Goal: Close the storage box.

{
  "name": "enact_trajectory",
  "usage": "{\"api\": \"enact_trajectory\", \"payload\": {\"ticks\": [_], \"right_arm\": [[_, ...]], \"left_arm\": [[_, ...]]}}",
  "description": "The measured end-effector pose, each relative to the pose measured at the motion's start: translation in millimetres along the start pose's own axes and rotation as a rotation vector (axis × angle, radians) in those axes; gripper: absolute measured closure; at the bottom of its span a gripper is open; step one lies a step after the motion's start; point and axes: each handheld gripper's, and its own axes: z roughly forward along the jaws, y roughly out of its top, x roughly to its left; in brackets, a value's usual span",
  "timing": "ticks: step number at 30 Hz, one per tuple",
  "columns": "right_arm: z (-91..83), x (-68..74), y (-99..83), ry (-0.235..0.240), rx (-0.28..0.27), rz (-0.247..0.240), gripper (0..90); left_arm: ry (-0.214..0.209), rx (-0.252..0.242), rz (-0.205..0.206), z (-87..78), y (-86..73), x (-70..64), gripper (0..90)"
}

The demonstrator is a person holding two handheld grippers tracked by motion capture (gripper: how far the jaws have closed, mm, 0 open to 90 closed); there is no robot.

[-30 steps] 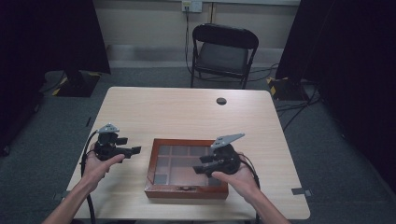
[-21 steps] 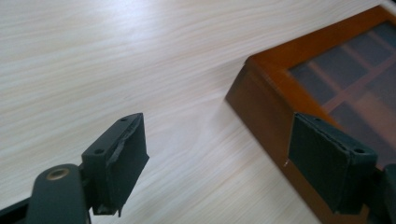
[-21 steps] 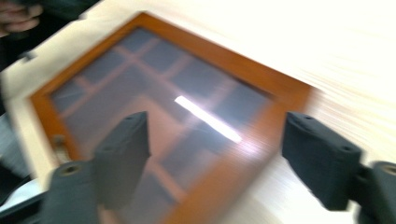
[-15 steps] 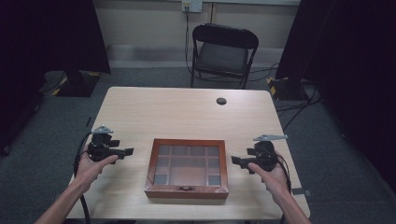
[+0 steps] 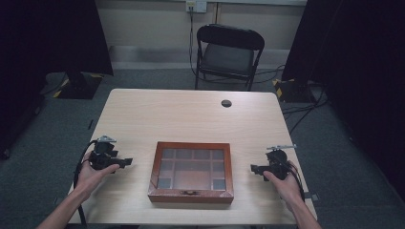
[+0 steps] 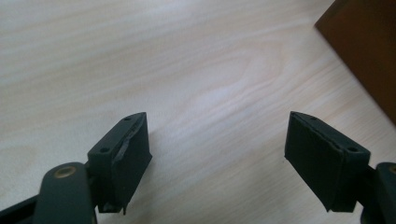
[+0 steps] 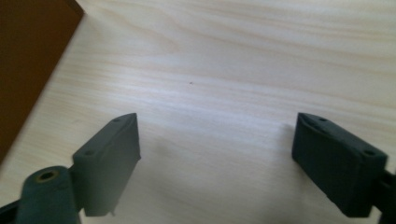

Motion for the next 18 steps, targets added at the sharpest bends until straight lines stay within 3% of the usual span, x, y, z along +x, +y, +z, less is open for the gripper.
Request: {"api": "enact_trajectory", "payload": {"ticks": [3, 5, 6, 7, 8, 11, 14, 18], "right_arm": [[2.2, 4.7, -2.4, -0.045, -0.021, -0.016, 13.5], [8.1, 8.5, -6.2, -0.090, -0.062, -0.075, 6.5], [11.8, 9.5, -9.1, -0.083, -0.084, -0.095, 0.0], [14.0, 10.8, -10.8, -0.074, -0.100, -0.112, 0.0], [14.7, 11.3, -11.4, -0.076, -0.113, -0.107, 0.0], [18.3, 11.6, -15.8, -0.076, -0.184, -0.103, 0.0], [18.2, 11.7, -15.9, -0.079, -0.184, -0.101, 0.0], [18.1, 11.7, -16.0, -0.079, -0.184, -0.102, 0.0]], "left_arm": [[0.019, -0.007, -0.009, 3.3, -3.0, -1.7, 20.4], [0.032, -0.023, 0.008, 5.2, -5.4, -4.7, 16.3], [0.050, -0.033, 0.015, 7.0, -6.0, -7.6, 15.0], [0.074, -0.033, 0.039, 8.4, -6.5, -9.2, 14.9], [0.101, -0.041, 0.054, 11.0, -7.1, -12.1, 14.8], [0.104, -0.071, 0.060, 14.8, -9.2, -11.9, 8.5], [0.103, -0.145, 0.046, 20.8, -15.3, -11.8, 0.0], [0.103, -0.145, 0.049, 20.6, -15.6, -11.7, 0.0]]}}
